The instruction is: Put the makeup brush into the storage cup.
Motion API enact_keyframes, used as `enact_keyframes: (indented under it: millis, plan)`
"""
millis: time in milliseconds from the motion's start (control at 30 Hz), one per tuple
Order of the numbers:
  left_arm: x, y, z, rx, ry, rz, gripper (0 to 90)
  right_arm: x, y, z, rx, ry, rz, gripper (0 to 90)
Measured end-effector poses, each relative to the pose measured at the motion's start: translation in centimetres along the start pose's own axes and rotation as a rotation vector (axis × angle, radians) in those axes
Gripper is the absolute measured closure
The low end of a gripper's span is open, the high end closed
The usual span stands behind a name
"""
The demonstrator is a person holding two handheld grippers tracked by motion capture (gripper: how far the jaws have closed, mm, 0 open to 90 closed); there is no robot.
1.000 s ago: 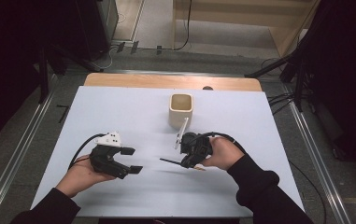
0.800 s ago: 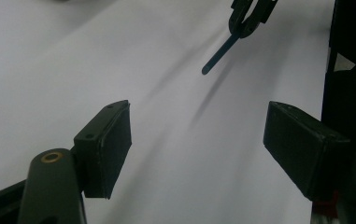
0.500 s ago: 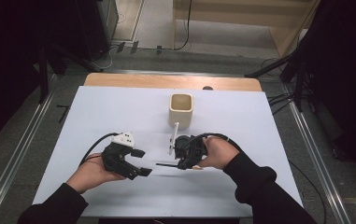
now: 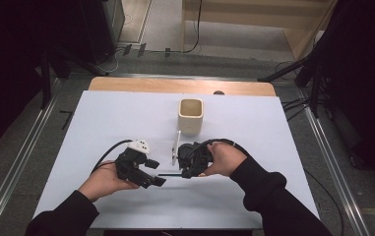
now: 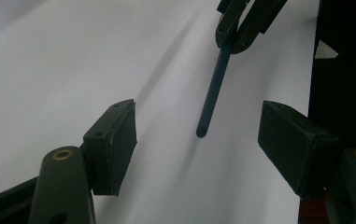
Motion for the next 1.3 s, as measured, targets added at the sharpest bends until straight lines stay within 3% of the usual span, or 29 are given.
enact_keyframes:
  millis: [167, 433, 567, 733, 1167, 1300]
  plan:
    - [-0.1, -0.6, 0.2, -0.043, 0.037, -0.017, 36.3, 0.7, -0.1, -0.1, -0.009, 0.047, 0.026, 84.4]
    - [-0.4, -1.4, 0.3, -0.075, 0.058, -0.057, 46.7, 1.3, -0.1, -0.6, -0.008, 0.086, 0.038, 84.4]
    - [-0.5, -1.6, 0.5, -0.1, 0.068, -0.074, 57.4, 1.7, -0.1, -0.7, -0.005, 0.114, 0.061, 84.4]
    - [-0.7, -1.8, 0.5, -0.122, 0.101, -0.088, 62.6, 1.9, -0.3, -0.9, -0.01, 0.138, 0.076, 84.4]
    - [-0.7, -1.9, 1.0, -0.177, 0.072, -0.09, 83.1, 2.1, -0.6, -0.8, -0.007, 0.13, 0.083, 84.3]
    - [-0.8, -1.9, 1.2, -0.192, 0.074, -0.091, 84.7, 2.1, -0.6, -0.9, 0.0, 0.134, 0.084, 84.3]
Point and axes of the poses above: each handheld gripper's, and its own axes: y roughly backward along the jaws, x roughly out of its top, z roughly to its right, the point moved 10 cm from there along -y, roughly forward along the jaws, and after that the axes turned 11 degrees about -x, right-handed, at the moved point
